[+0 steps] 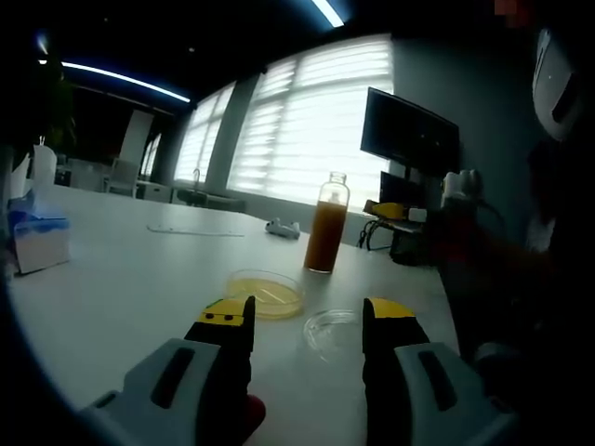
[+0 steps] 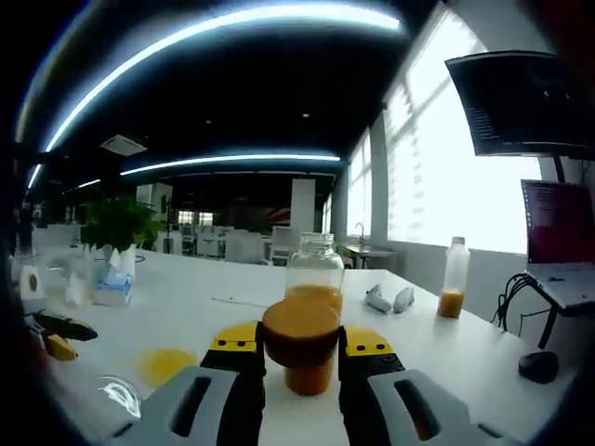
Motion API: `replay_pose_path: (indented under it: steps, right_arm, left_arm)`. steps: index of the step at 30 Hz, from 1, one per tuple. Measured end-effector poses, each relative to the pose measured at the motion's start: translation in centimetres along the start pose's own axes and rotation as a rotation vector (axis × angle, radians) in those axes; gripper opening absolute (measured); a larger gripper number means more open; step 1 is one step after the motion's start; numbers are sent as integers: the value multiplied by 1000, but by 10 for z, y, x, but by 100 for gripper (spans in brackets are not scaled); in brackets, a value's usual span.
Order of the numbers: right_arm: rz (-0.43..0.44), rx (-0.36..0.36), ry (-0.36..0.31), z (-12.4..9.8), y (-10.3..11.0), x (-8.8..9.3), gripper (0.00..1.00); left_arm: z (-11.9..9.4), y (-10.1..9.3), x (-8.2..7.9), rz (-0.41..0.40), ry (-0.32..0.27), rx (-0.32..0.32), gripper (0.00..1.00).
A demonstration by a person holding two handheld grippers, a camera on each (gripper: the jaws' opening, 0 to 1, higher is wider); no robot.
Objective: Open the Petri dish lid, place the lid on the table, pour the liquid culture medium into the Petri dish, pick up the Petri dish lid from the table, and close the Petri dish
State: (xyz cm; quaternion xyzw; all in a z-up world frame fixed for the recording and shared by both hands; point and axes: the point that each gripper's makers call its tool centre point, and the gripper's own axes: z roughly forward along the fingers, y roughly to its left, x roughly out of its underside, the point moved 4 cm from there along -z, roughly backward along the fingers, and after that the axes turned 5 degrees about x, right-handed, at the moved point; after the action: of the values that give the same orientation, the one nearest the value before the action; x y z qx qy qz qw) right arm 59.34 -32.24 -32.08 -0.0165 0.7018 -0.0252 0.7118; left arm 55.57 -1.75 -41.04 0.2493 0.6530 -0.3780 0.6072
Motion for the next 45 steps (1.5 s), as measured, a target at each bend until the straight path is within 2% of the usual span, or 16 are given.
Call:
replay_pose_path:
  steps: [7, 25, 35, 37, 45]
  right_arm:
    - [13, 8, -24, 7, -5, -14, 26]
    - [-34, -8, -88, 47, -7, -68, 26]
    - [-22, -4, -67, 77, -4, -71, 26]
    - [-53, 2, -60, 83, -3, -71, 26]
    - [-52, -3, -51, 94, -3, -71, 26]
  left_arm:
    - [0, 0, 0, 2, 0, 0, 38]
    - [0, 0, 0, -2, -3, 1, 38]
    - [0, 1, -1, -5, -6, -1, 38]
    - [0, 1, -1, -6, -5, 0, 38]
    - [0, 1, -1, -9, -10, 0, 38]
